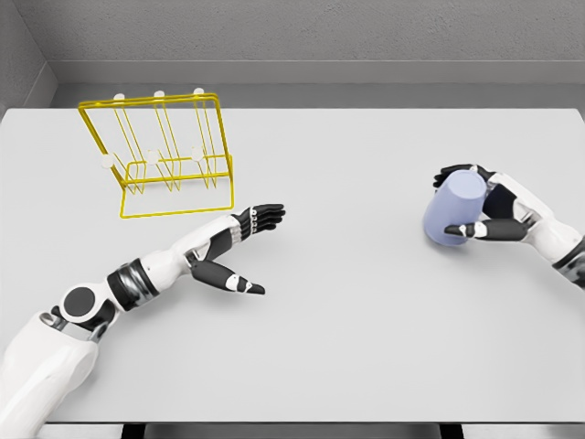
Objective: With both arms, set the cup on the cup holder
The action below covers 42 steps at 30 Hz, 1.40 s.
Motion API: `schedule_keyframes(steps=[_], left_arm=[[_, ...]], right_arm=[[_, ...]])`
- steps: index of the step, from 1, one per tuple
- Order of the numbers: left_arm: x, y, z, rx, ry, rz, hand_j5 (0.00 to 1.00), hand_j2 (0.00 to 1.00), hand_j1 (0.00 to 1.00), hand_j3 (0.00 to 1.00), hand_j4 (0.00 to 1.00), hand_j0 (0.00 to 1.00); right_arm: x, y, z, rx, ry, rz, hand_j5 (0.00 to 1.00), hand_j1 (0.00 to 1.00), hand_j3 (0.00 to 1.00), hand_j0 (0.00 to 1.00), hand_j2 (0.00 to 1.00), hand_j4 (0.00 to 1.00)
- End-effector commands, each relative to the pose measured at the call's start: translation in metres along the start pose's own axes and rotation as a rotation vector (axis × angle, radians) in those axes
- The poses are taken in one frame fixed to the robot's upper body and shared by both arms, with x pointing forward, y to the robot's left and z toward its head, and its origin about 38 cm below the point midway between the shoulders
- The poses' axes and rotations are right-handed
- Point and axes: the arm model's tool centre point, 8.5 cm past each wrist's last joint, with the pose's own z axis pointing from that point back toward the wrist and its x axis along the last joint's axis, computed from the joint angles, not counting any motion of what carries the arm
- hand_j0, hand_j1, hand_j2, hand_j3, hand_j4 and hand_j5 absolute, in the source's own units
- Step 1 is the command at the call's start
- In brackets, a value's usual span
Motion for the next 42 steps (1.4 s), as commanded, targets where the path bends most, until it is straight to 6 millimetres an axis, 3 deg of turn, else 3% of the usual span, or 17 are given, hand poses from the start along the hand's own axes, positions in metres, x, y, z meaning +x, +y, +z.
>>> schedule_keyframes(steps=[1,9,20,36,42], left_arm=[[-0.002,0.0,0.001,0.005,0.003,0.009,1.0,1.0,1.0,1.0,1.0,1.0],[-0.01,0.004,0.002,0.018,0.024,0.016,1.0,1.0,1.0,1.0,1.0,1.0],[-0.013,0.006,0.001,0.026,0.026,0.023,1.0,1.0,1.0,1.0,1.0,1.0],[-0.01,0.01,0.0,0.034,0.014,0.022,1.0,1.0,1.0,1.0,1.0,1.0],[-0.013,0.016,0.0,0.044,0.026,0.021,1.0,1.0,1.0,1.0,1.0,1.0]], right_arm=[[0.006,0.004,-0.006,0.017,-0.024,-0.003,0.72,0.72,0.72,0.72,0.72,0.72],[0.012,0.031,-0.036,0.093,-0.088,-0.015,0.72,0.72,0.72,0.72,0.72,0.72],[0.004,0.066,-0.071,0.168,-0.13,-0.043,0.71,0.71,0.71,0.71,0.71,0.71],[-0.015,0.12,-0.107,0.264,-0.144,-0.091,0.71,0.71,0.71,0.71,0.71,0.71],[-0.019,0.122,-0.114,0.257,-0.142,-0.103,0.71,0.71,0.71,0.71,0.71,0.71]])
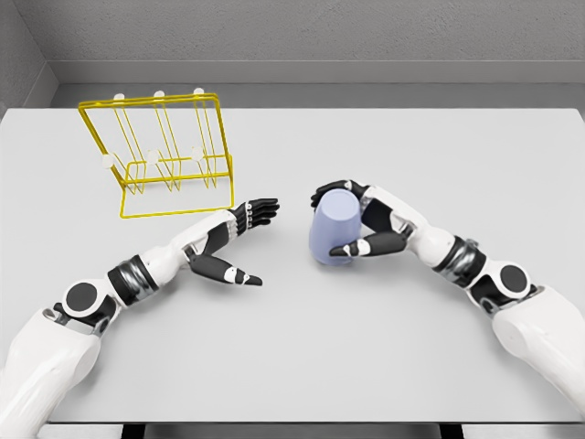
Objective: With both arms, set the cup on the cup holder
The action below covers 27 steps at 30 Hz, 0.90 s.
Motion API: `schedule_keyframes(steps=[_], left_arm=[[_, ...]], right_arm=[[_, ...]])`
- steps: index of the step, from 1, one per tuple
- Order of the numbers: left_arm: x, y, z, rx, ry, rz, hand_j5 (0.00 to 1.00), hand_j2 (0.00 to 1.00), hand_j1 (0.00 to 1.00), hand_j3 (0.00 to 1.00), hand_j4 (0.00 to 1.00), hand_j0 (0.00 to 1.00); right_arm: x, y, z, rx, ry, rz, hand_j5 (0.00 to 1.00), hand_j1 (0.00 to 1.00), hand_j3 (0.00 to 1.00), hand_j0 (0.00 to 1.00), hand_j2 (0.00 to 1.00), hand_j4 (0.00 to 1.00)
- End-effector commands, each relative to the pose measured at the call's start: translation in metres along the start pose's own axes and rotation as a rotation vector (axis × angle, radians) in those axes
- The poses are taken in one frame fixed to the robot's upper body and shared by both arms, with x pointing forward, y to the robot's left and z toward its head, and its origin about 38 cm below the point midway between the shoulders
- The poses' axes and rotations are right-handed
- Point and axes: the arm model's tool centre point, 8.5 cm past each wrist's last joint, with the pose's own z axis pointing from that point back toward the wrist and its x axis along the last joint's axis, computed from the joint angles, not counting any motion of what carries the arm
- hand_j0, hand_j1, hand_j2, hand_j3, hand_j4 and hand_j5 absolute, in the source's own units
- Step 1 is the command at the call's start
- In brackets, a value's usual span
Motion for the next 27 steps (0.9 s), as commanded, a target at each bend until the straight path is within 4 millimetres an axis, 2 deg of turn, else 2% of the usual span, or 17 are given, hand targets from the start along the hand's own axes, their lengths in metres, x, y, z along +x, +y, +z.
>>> schedule_keyframes(steps=[1,6,14,16,17,27], left_arm=[[-0.01,0.0,0.002,0.016,0.019,0.026,1.0,1.0,1.0,1.0,1.0,1.0],[-0.011,0.0,0.0,0.021,0.016,0.033,1.0,1.0,1.0,1.0,1.0,1.0],[-0.005,0.005,0.002,0.033,-0.029,-0.006,1.0,1.0,1.0,1.0,1.0,1.0],[-0.005,0.005,0.002,0.033,-0.029,-0.006,1.0,1.0,1.0,1.0,1.0,1.0],[-0.005,0.005,0.002,0.033,-0.029,-0.006,1.0,1.0,1.0,1.0,1.0,1.0],[-0.004,0.002,-0.002,0.032,-0.04,0.002,1.0,1.0,1.0,1.0,1.0,1.0]], right_arm=[[-0.004,0.001,-0.002,-0.009,0.001,-0.014,0.71,0.71,0.71,0.71,0.71,0.71],[-0.016,0.002,-0.011,-0.011,0.022,-0.009,0.72,0.72,0.72,0.72,0.72,0.72],[-0.021,0.011,-0.022,0.015,0.034,-0.016,0.75,0.75,0.75,0.75,0.75,0.75],[-0.021,0.011,-0.022,0.017,0.035,-0.014,0.88,0.88,0.88,0.88,0.88,0.88],[-0.021,0.011,-0.023,0.025,0.042,0.0,0.98,0.98,0.98,0.98,0.98,0.98],[-0.019,0.009,-0.024,0.035,0.048,0.02,1.0,1.0,1.0,1.0,1.0,1.0]])
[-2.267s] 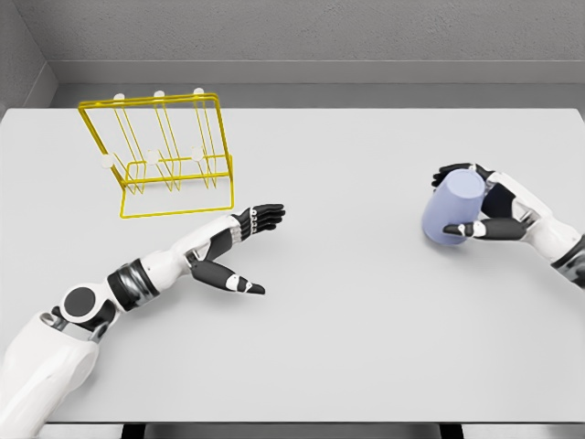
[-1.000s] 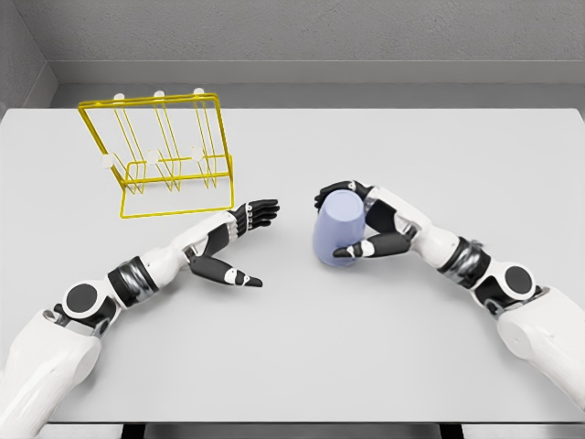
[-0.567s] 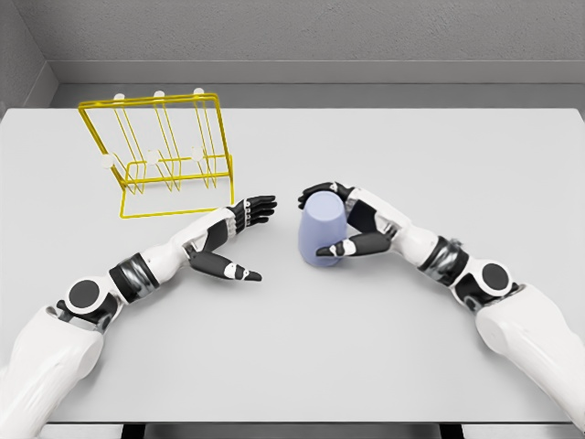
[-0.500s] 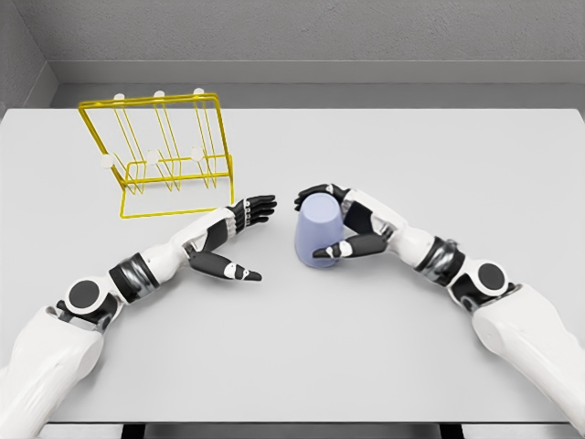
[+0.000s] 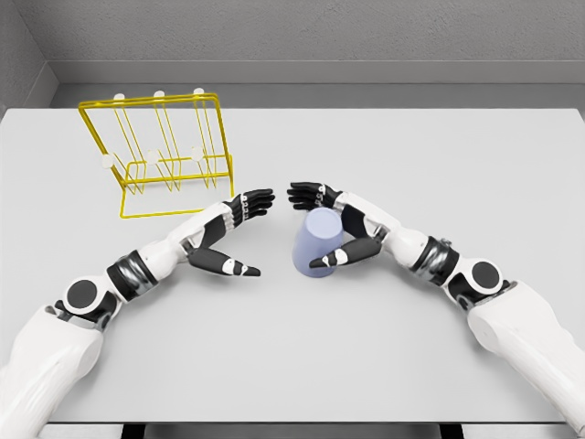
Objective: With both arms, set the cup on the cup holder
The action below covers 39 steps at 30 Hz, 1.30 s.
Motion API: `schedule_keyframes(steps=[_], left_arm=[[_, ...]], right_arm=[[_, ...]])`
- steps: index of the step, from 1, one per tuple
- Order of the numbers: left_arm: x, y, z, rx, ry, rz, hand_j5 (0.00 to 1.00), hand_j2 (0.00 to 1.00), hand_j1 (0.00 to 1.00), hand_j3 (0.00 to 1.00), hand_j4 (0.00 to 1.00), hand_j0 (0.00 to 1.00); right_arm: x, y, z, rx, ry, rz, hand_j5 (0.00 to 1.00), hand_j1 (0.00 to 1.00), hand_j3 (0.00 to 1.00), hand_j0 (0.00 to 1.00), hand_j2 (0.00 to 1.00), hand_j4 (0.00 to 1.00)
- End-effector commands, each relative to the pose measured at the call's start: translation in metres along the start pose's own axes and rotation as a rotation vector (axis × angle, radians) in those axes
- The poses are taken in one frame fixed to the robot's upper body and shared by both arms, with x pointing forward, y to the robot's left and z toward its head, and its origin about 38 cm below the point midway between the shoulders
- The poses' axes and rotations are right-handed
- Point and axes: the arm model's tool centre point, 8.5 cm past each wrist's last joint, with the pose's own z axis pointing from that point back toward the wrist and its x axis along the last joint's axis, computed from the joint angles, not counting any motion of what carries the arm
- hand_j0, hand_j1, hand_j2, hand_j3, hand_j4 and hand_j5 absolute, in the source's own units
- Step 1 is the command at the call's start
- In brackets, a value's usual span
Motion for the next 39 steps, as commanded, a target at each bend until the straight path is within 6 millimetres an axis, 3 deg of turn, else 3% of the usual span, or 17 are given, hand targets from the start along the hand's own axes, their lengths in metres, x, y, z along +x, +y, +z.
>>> schedule_keyframes(steps=[1,8,12,15,18,19,22,24,27,30,34,37,39], left_arm=[[0.001,-0.001,-0.002,0.002,-0.009,0.008,1.0,1.0,1.0,1.0,1.0,1.0],[0.002,-0.006,-0.009,-0.001,-0.03,0.019,1.0,1.0,1.0,1.0,1.0,1.0],[0.003,-0.016,-0.02,-0.007,-0.051,0.04,1.0,1.0,1.0,1.0,1.0,1.0],[0.006,-0.018,-0.027,-0.019,-0.056,0.022,1.0,1.0,1.0,1.0,1.0,1.0],[0.006,-0.026,-0.036,-0.029,-0.064,0.021,1.0,1.0,1.0,1.0,1.0,1.0],[0.006,-0.026,-0.036,-0.028,-0.064,0.021,1.0,1.0,1.0,1.0,1.0,1.0],[0.002,-0.025,-0.034,-0.036,-0.036,-0.007,1.0,1.0,1.0,1.0,1.0,1.0],[0.001,-0.024,-0.033,-0.038,-0.026,-0.022,1.0,1.0,1.0,1.0,1.0,1.0],[0.001,-0.022,-0.035,-0.021,-0.033,-0.011,1.0,1.0,1.0,1.0,1.0,1.0],[0.0,-0.021,-0.043,-0.017,-0.036,0.001,1.0,1.0,1.0,1.0,1.0,1.0],[-0.001,-0.025,-0.045,-0.025,-0.036,0.003,1.0,1.0,1.0,1.0,1.0,1.0],[-0.002,-0.025,-0.044,-0.026,-0.034,0.005,1.0,1.0,1.0,1.0,1.0,1.0],[-0.001,-0.029,-0.048,-0.029,-0.042,0.011,1.0,1.0,1.0,1.0,1.0,1.0]], right_arm=[[0.001,-0.002,0.002,-0.006,-0.002,0.002,1.0,1.0,1.0,1.0,1.0,1.0],[0.008,-0.017,0.016,-0.023,0.018,0.036,1.0,1.0,1.0,1.0,1.0,1.0],[0.013,-0.035,0.04,-0.047,0.062,0.076,1.0,1.0,1.0,1.0,1.0,1.0],[0.032,-0.06,0.063,-0.069,0.095,0.148,1.0,1.0,1.0,1.0,1.0,1.0],[0.075,-0.092,0.065,-0.096,0.038,0.265,1.0,1.0,1.0,1.0,1.0,1.0],[0.079,-0.098,0.07,-0.105,0.048,0.279,1.0,1.0,1.0,1.0,1.0,1.0],[0.104,-0.127,0.11,-0.158,0.116,0.357,1.0,1.0,1.0,1.0,1.0,1.0],[0.123,-0.134,0.096,-0.149,0.082,0.392,1.0,1.0,1.0,1.0,1.0,1.0],[0.138,-0.142,0.097,-0.147,0.082,0.464,1.0,1.0,1.0,1.0,1.0,1.0],[0.128,-0.143,0.098,0.051,0.382,0.835,1.0,1.0,1.0,1.0,1.0,1.0],[0.134,-0.158,0.094,0.03,0.516,1.185,1.0,1.0,1.0,1.0,1.0,1.0],[0.145,-0.164,0.099,0.026,0.533,1.216,1.0,1.0,1.0,1.0,1.0,1.0],[0.142,-0.164,0.099,0.024,0.532,1.206,1.0,1.0,1.0,1.0,1.0,1.0]])
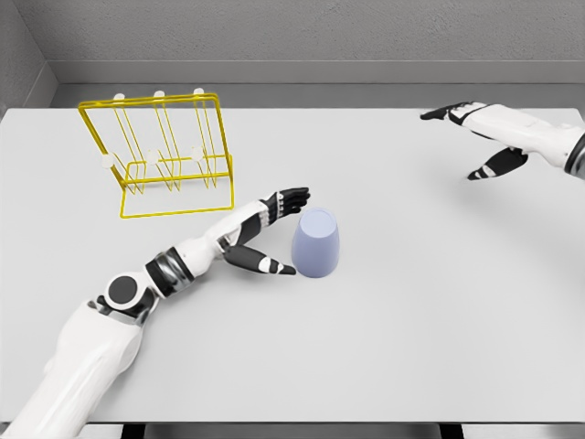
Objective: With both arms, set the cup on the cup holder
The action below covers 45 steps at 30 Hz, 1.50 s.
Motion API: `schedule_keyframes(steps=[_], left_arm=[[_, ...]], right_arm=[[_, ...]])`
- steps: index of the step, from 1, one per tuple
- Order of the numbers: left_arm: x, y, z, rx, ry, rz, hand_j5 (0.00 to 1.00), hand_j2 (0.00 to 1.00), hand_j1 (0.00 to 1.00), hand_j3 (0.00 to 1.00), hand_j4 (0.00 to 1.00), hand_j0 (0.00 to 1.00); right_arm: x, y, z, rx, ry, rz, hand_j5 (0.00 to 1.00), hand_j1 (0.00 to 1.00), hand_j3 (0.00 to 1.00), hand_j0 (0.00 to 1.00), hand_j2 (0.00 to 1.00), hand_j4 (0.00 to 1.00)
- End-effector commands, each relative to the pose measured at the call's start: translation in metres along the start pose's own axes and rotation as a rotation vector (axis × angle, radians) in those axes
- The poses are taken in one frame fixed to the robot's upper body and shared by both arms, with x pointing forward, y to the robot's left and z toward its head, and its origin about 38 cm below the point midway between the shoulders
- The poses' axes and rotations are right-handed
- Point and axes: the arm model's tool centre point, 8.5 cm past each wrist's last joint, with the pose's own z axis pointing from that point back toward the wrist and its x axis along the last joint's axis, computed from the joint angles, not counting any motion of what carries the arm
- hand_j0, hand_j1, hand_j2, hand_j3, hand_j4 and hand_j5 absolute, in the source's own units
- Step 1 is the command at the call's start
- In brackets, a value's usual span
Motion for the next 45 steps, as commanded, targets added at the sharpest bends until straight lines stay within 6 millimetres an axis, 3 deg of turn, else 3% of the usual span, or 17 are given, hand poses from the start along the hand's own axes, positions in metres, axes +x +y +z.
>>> schedule_keyframes(steps=[1,12,45], left_arm=[[0.001,-0.003,-0.004,-0.003,-0.009,0.006,1.0,1.0,1.0,1.0,1.0,1.0],[0.001,-0.024,-0.024,-0.037,-0.031,0.018,1.0,1.0,1.0,1.0,1.0,1.0],[0.004,-0.023,-0.034,-0.036,-0.04,0.023,1.0,1.0,1.0,1.0,1.0,1.0]], right_arm=[[-0.002,0.0,0.001,0.004,0.019,0.035,1.0,1.0,1.0,1.0,1.0,1.0],[0.007,0.006,-0.01,0.002,-0.013,0.026,1.0,1.0,1.0,1.0,1.0,1.0],[0.003,0.007,-0.008,0.005,-0.002,0.02,1.0,1.0,1.0,1.0,1.0,1.0]])
